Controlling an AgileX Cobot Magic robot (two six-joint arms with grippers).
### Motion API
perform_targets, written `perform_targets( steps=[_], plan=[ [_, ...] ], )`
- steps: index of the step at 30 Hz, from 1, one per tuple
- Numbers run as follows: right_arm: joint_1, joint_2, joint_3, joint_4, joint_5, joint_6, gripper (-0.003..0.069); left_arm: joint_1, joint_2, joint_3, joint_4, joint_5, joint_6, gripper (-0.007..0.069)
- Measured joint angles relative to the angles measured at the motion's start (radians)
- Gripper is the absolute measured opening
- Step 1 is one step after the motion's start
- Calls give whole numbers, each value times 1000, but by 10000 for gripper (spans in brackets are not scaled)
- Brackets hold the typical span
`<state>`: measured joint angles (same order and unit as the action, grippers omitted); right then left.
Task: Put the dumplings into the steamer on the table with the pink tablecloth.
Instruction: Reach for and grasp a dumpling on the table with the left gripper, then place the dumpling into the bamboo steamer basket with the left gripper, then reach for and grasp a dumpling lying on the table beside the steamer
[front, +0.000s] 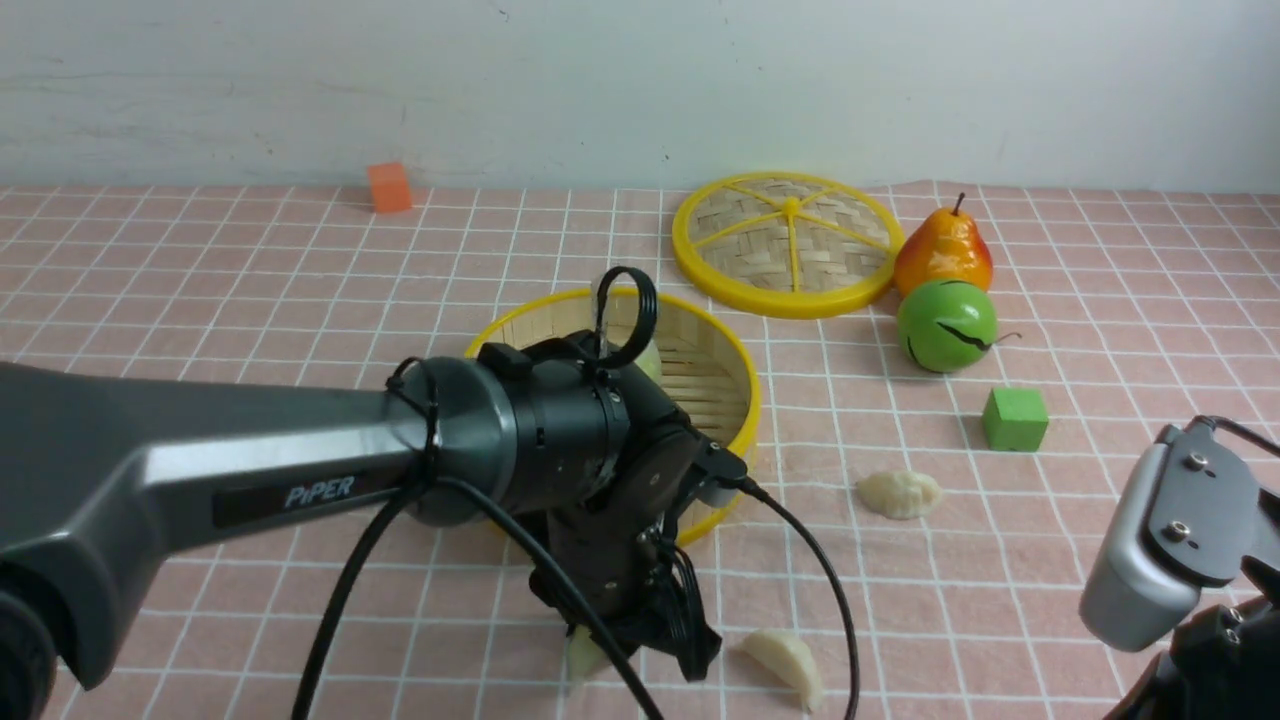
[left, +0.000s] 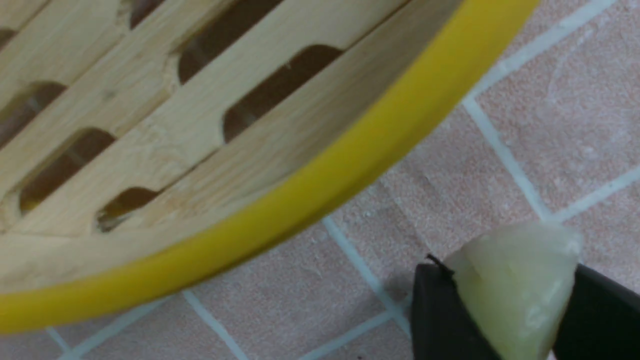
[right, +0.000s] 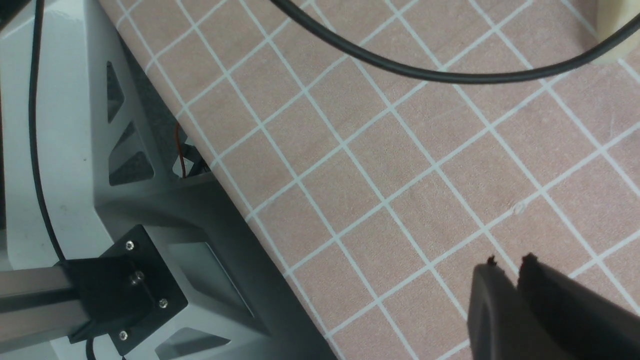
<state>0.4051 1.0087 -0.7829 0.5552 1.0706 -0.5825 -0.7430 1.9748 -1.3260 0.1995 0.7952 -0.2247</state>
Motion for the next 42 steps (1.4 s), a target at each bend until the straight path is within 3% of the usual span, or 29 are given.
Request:
perform_targets(
  steps=[8, 12, 21, 31, 37, 42],
  plan=[
    [0, 0, 0, 0, -70, -16, 84, 20, -107, -200, 45, 176, -24, 245],
    [0, 0, 0, 5, -119, -19, 84, 114, -90, -346, 14, 214, -24, 245],
    [0, 0, 0, 15, -145, -4, 84, 308, 122, -541, -81, 150, -16, 245],
    [0, 0, 0, 15, -169, 35, 87, 331, 276, -597, -94, 104, -28, 249],
    [0, 39, -64, -31, -188, 88, 98, 331, 275, -645, -92, 150, -32, 401],
    [0, 150, -206, -130, -152, 110, 106, 331, 172, -752, -94, 288, -26, 459]
  ],
)
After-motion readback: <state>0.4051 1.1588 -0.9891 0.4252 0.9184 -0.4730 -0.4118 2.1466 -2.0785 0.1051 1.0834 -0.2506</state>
